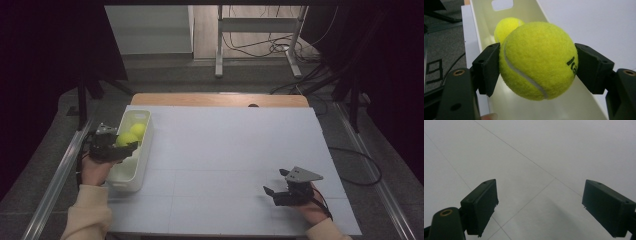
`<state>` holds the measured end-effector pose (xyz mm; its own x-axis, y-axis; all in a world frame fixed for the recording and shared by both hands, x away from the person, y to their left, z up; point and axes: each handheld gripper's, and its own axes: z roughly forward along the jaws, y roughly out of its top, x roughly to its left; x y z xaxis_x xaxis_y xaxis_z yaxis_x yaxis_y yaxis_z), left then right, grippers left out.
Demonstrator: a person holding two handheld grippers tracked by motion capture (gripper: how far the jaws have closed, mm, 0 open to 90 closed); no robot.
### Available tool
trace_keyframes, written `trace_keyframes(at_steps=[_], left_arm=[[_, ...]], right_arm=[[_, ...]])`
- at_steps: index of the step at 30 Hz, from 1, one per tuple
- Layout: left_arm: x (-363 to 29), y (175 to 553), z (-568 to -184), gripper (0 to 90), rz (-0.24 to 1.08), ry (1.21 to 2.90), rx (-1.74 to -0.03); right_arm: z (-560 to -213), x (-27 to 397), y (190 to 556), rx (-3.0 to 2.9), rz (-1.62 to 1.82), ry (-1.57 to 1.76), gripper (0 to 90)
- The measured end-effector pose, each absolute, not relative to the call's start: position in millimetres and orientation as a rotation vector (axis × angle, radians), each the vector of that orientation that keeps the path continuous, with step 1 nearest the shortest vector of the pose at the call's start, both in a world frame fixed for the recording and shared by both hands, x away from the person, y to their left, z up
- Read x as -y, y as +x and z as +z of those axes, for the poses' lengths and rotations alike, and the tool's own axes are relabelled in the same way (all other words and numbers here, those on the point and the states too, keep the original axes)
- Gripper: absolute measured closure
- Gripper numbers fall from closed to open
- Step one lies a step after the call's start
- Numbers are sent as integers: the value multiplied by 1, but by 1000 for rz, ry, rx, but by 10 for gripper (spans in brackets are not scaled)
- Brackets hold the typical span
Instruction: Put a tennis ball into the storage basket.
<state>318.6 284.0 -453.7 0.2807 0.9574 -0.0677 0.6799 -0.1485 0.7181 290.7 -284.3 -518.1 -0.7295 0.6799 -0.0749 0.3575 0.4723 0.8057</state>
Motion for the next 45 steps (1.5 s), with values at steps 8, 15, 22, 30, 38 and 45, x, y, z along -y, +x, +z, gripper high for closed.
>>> trace_keyframes(at_steps=[8,15,22,30,38,45], left_arm=[[-283,320,-455,267,535,1925,-1474],[-283,321,-454,230,559,1903,-1501],[-283,317,-446,114,587,1884,-1485],[-274,315,-440,119,581,1899,-1438],[-268,310,-432,121,569,1861,-1371],[-255,305,-424,130,565,1818,-1279]], right_arm=[[-518,284,291,-2340,1135,872,136],[-518,284,291,-2340,1135,872,137],[-518,284,291,-2340,1136,871,136],[-518,284,291,-2341,1134,870,137],[-518,284,290,-2340,1134,870,137],[-518,284,291,-2337,1141,875,137]])
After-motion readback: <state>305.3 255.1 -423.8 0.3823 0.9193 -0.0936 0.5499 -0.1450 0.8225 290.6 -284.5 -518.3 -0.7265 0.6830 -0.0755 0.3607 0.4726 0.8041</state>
